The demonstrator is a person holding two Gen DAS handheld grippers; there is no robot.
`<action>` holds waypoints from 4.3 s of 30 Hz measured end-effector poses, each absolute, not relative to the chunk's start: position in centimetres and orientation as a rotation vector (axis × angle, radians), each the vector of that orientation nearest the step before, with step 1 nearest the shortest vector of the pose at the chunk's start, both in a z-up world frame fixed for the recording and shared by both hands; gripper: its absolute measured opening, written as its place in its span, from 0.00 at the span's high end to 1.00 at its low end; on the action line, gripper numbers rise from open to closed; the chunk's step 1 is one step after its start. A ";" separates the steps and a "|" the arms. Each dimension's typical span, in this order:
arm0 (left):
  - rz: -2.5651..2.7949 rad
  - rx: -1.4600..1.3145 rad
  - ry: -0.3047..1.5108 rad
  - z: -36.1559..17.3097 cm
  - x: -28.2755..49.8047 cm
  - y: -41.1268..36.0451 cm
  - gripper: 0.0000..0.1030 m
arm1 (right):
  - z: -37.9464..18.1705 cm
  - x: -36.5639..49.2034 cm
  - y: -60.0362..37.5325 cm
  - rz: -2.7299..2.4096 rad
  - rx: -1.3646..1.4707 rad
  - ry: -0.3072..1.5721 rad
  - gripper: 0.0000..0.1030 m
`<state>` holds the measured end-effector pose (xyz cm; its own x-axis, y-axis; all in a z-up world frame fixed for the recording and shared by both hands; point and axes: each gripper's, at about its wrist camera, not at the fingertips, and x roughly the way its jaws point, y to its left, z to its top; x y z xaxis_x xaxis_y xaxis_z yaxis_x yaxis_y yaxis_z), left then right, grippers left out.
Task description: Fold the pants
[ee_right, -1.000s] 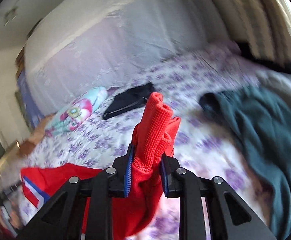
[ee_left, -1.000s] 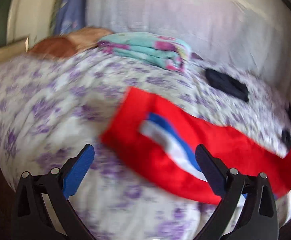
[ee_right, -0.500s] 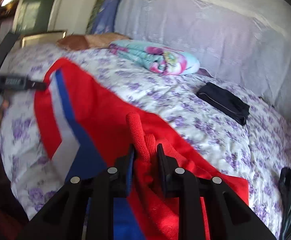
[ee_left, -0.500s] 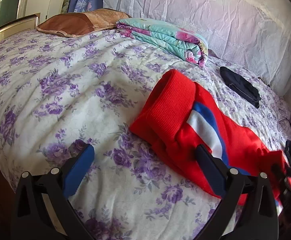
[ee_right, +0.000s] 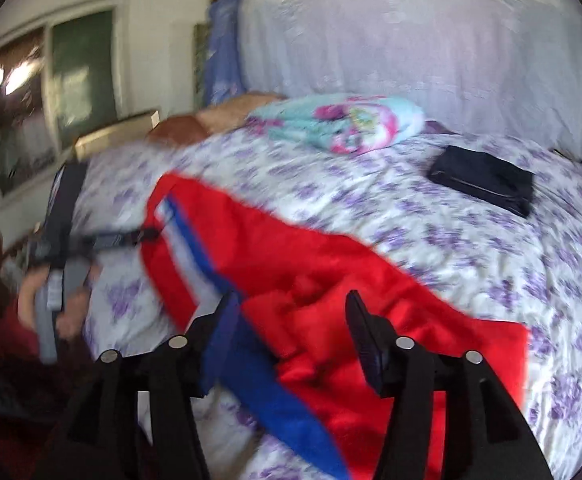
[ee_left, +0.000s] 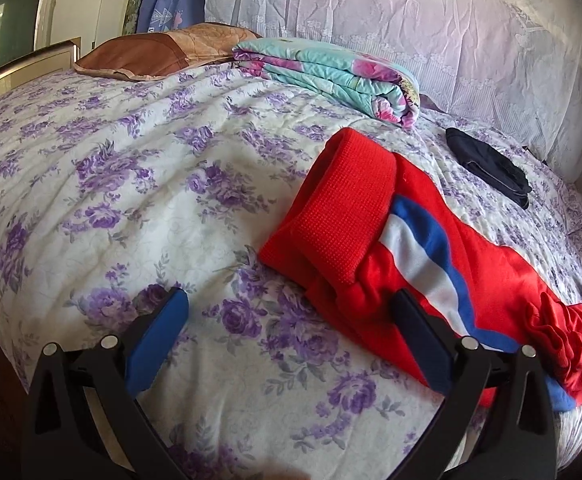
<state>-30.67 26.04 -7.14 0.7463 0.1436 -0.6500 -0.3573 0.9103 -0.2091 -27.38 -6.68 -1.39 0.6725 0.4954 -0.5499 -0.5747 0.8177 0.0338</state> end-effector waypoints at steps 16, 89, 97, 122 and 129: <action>0.181 -0.441 0.756 -6.6 -29.0 27.1 0.04 | -4.2 -25.5 -9.1 0.557 -0.019 0.630 0.14; -0.152 0.356 0.495 1.0 -29.6 -5.2 0.75 | -8.2 -25.0 -28.7 0.306 0.474 0.666 0.03; -0.176 0.507 0.627 -4.6 -28.7 -9.9 0.71 | -8.1 -25.3 -28.9 0.326 0.505 0.657 0.03; -0.299 0.232 0.780 -6.5 -27.3 -5.4 0.07 | -7.8 -25.3 -28.7 0.299 0.490 0.653 0.03; -0.282 0.197 0.729 -6.0 -28.1 -4.6 0.08 | -2.4 -24.4 -23.8 0.378 0.336 0.568 0.03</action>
